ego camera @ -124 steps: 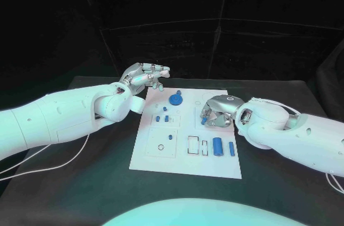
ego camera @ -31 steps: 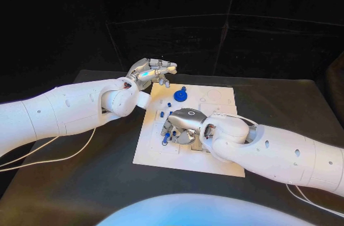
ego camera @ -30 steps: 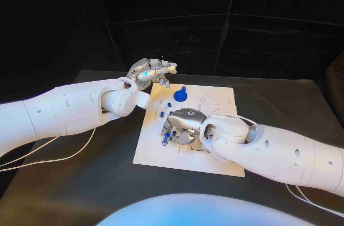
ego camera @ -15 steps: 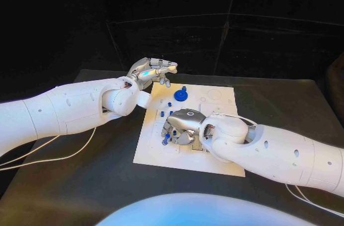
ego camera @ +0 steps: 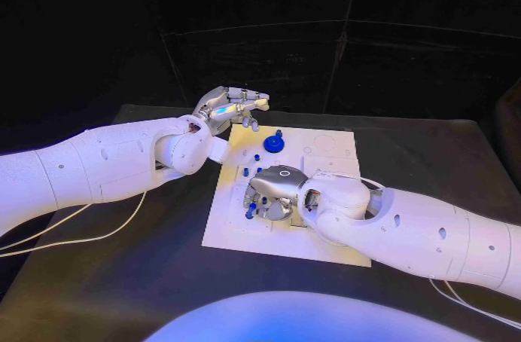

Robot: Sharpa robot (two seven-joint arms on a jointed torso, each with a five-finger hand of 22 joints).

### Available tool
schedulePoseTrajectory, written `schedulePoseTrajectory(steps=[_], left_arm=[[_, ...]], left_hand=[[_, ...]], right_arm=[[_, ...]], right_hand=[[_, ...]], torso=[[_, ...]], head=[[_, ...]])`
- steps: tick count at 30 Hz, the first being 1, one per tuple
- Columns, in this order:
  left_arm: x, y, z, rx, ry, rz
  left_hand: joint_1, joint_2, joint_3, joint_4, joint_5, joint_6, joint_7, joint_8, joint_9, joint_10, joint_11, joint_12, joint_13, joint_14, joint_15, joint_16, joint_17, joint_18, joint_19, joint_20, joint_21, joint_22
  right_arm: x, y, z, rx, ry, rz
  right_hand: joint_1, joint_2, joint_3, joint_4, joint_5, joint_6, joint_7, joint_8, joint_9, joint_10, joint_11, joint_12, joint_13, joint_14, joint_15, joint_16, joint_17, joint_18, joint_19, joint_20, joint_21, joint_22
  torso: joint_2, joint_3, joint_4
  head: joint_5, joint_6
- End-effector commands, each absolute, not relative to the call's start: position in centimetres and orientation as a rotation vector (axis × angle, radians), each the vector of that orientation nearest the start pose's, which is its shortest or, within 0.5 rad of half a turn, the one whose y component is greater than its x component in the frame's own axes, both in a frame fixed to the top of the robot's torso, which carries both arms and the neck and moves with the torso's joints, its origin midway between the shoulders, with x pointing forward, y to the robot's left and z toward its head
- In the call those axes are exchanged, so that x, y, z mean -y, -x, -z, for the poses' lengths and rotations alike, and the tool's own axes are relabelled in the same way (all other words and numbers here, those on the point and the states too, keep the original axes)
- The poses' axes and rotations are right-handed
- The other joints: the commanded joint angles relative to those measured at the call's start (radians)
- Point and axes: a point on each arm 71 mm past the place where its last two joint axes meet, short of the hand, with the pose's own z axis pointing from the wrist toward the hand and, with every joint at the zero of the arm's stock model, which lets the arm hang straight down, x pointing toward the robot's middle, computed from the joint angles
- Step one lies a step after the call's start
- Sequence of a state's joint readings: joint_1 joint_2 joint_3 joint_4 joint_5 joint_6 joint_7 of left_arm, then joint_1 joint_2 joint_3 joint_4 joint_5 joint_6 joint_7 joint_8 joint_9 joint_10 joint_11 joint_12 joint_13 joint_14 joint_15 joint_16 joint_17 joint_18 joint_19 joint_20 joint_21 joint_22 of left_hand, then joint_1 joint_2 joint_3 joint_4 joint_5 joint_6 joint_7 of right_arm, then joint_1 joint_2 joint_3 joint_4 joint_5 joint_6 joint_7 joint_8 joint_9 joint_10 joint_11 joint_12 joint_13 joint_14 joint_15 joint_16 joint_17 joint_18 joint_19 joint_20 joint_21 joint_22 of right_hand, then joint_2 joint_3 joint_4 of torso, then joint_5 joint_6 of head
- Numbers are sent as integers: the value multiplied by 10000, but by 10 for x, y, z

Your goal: Assemble the parts on the task board

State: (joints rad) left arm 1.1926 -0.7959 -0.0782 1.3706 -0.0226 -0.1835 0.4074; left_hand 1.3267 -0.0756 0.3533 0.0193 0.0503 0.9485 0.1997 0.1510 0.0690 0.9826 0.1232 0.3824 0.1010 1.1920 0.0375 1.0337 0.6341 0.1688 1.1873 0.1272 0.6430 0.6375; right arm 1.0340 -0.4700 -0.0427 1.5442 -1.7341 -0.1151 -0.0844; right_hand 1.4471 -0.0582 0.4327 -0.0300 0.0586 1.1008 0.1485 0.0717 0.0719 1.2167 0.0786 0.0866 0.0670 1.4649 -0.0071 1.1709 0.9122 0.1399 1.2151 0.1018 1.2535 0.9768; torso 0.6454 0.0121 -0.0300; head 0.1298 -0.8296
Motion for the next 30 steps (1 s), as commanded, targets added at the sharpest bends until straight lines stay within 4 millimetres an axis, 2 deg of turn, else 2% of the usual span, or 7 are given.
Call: schedulePoseTrajectory(steps=[1, 8, 11, 14, 19, 27, 30], left_arm=[[-224, -508, 202, -14649, 10850, 15659], [-224, -508, 202, -14661, 10856, 15656], [-225, -508, 202, -14664, 10859, 15653], [-225, -508, 202, -14668, 10861, 15652], [-225, -508, 202, -14687, 10868, 15651], [-226, -508, 202, -14700, 10882, 15634], [-227, -508, 202, -14692, 10893, 15603]], left_hand=[[73, 20, -52, -2, -8, -96, -1, 52, -8, -41, 6, 46, 12, -64, -2, -16, -10, 131, -32, 71, -69, -13], [73, 20, -52, -2, -8, -96, -1, 52, -8, -41, 6, 46, 12, -64, -2, -16, -10, 131, -32, 71, -69, -13], [73, 20, -52, -2, -8, -96, -1, 52, -8, -41, 6, 46, 12, -64, -2, -16, -10, 131, -32, 71, -69, -13], [73, 20, -52, -2, -8, -96, -1, 52, -8, -41, 6, 46, 12, -64, -2, -16, -10, 131, -32, 71, -69, -13], [73, 20, -52, -2, -8, -96, -1, 52, -8, -41, 6, 46, 12, -64, -2, -16, -10, 131, -32, 71, -69, -13], [73, 20, -52, -2, -8, -96, -1, 52, -8, -41, 6, 46, 12, -64, -2, -16, -10, 131, -32, 71, -69, -13], [73, 20, -52, -2, -8, -96, -1, 52, -8, -41, 6, 46, 12, -64, -2, -16, -10, 131, -32, 71, -69, -13]], right_arm=[[1, -397, 247, -17473, 7056, -9172], [-2, -395, 247, -17415, 7177, -9211], [-2, -395, 246, -17318, 7103, -9305], [-3, -394, 245, -17137, 6929, -9473], [-4, -394, 241, -16790, 6612, -9719], [4, -393, 237, -16406, 6227, -9895], [12, -393, 236, -16380, 6003, -9931]], right_hand=[[-77, 61, 80, 3, 8, -7, 71, -26, -3, 46, 27, -13, 3, 63, 36, 43, -8, -154, -59, 11, 1, -8], [-244, -65, 108, 4, 15, -105, 95, -65, -21, -34, 52, -97, -7, -18, 64, -117, -264, -102, -252, 36, -140, -257], [-738, -460, -87, 172, 299, -696, 263, -119, -90, -787, 238, -260, -65, -241, 247, -509, -813, 28, -811, 151, -624, -1028], [-1134, -813, -659, 307, 415, -1437, 384, -102, -76, -1619, 441, -206, -44, -536, 394, -875, -1331, 220, -1530, 336, -1313, -2009], [-1190, -779, -1247, 375, 429, -1703, 408, -88, -58, -1974, 487, -117, -24, -657, 445, -907, -1442, 280, -1720, 409, -1579, -2322], [-1085, -625, -1503, 376, 607, -1703, 418, -59, -39, -2041, 493, 1, -14, -683, 455, -867, -1447, 286, -1718, 422, -1633, -2375], [-1073, -563, -1624, 400, 712, -1652, 414, -41, -28, -1951, 477, 116, 1, -665, 446, -811, -1398, 278, -1669, 419, -1613, -2335]], torso=[[-5, 3, -9], [-11, 7, -12], [-17, 4, -13], [-16, 6, -21], [-10, 10, -16], [-7, 6, -13], [-4, 18, -27]], head=[[14, -8], [18, -10], [16, -12], [26, -17], [17, -8], [-52, 17], [-67, 28]])
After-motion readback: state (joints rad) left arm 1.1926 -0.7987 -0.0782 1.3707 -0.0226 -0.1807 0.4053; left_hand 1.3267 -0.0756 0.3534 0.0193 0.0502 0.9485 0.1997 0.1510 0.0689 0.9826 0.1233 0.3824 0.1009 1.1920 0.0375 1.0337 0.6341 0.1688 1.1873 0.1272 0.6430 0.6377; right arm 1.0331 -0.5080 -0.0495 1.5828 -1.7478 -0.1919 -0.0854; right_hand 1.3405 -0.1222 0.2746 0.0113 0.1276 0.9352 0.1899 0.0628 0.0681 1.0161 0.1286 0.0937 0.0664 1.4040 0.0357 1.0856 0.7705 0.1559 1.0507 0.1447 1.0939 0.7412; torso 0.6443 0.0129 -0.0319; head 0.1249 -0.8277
